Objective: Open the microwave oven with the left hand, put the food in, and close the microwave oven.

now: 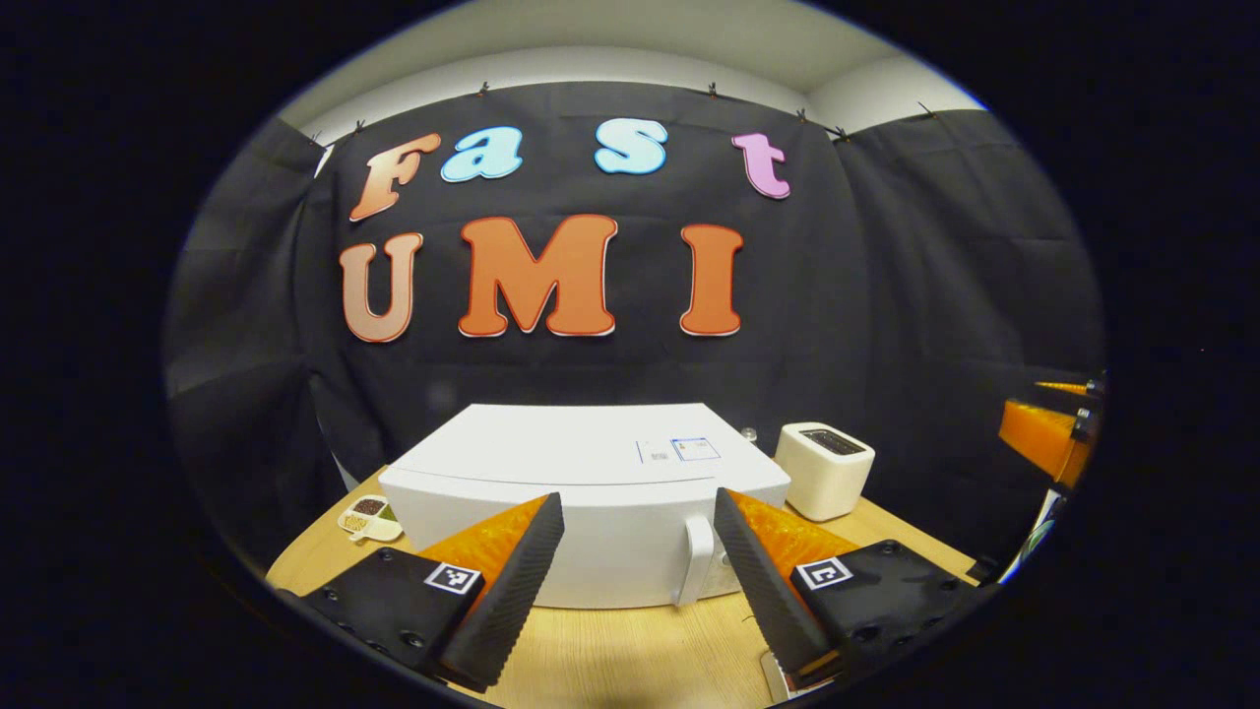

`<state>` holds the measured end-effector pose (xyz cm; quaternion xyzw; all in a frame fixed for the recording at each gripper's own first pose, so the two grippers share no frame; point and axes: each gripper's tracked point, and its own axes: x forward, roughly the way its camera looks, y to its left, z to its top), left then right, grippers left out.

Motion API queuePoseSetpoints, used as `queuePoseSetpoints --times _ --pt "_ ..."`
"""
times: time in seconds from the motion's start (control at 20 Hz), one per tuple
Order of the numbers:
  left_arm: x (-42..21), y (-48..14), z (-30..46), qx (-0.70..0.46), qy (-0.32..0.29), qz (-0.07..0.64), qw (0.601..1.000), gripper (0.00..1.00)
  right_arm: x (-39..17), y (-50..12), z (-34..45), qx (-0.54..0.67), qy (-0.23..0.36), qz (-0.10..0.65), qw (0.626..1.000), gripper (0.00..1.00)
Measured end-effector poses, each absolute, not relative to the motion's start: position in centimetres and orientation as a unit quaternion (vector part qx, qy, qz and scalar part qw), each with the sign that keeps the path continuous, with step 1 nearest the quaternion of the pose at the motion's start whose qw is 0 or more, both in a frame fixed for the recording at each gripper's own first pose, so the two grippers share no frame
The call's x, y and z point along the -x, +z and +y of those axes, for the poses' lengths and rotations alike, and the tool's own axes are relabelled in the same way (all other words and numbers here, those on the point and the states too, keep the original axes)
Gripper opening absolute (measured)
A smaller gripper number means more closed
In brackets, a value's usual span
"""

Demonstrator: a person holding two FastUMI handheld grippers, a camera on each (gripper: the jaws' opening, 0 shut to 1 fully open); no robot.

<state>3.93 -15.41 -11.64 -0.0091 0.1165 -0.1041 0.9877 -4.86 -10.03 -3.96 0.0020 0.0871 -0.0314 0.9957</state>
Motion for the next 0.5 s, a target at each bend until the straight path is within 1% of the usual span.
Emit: queuePoseSetpoints --times 0.1,0.15,0.2,0.45,0.5 --pt "-4.6 -14.3 -17.4 -0.003 -0.116 0.131 0.985 1.0 5.4 -4.8 -11.1 0.008 -0.038 0.098 0.994 0.92" --pt "-5.0 -15.6 -17.9 -0.008 -0.116 0.139 0.983 0.94 5.6 -5.1 -11.5 0.012 -0.041 0.101 0.994 0.92" --pt "-5.3 -17.0 -18.5 -0.01 -0.114 0.148 0.982 1.0 5.8 -5.4 -12.0 0.014 -0.044 0.106 0.993 0.92" --pt "-8.1 -22.3 -20.9 -0.004 -0.106 0.189 0.976 1.0 6.4 -7.1 -13.5 0.013 -0.048 0.129 0.99 0.92" --pt "-8.7 -23.2 -21.2 -0.009 -0.103 0.2 0.974 0.94 6.4 -7.3 -13.7 0.011 -0.048 0.134 0.99 0.92"
